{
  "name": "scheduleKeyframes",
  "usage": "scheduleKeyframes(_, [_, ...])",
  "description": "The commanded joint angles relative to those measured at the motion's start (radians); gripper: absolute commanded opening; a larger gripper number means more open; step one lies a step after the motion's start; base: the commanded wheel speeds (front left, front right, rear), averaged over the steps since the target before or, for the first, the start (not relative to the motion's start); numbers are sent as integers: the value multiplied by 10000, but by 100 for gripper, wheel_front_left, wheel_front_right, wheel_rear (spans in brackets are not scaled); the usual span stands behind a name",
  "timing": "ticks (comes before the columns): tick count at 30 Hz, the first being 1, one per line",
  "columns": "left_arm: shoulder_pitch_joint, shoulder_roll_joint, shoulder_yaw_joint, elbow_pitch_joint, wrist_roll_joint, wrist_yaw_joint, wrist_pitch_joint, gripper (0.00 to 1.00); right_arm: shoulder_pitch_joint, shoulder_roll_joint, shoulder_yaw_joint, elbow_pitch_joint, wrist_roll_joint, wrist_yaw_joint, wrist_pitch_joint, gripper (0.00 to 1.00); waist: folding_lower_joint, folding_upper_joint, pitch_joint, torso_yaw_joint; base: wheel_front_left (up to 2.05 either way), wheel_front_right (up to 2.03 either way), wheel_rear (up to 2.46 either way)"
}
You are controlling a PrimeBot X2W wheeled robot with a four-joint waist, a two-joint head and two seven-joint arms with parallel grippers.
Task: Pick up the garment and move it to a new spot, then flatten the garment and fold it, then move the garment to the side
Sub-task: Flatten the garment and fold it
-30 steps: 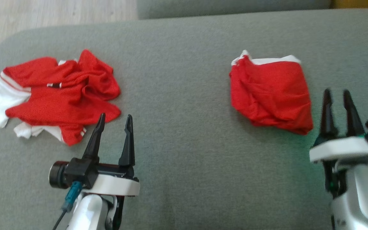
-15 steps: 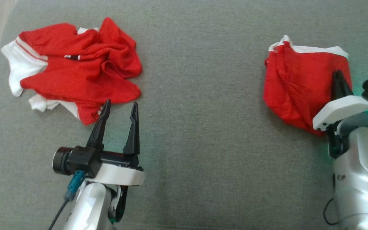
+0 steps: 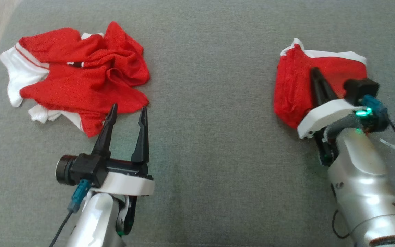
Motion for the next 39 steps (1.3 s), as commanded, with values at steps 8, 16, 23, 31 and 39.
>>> scheduleKeyframes(8, [-289,40,92,-260,-96,47,-51,100,-105,51,2673,765,557,65,486,0,0,0,-89,-137,0,0,0])
scheduleKeyframes(16, [-99,39,394,-268,-42,99,-51,100,-218,51,1546,1072,686,65,-151,0,0,0,-476,-172,0,0,0])
scheduleKeyframes(23, [103,39,539,-426,12,113,-51,100,721,51,28,-836,803,65,-272,0,0,0,-951,-627,0,0,0])
scheduleKeyframes(31, [373,39,602,-425,76,132,-51,100,2664,51,-518,-3395,771,65,-275,100,0,0,-1374,-1096,0,0,0])
scheduleKeyframes(39, [716,39,686,-382,124,241,-51,100,4483,51,-258,-4805,1004,65,-276,100,0,0,-1593,-1353,0,0,0])
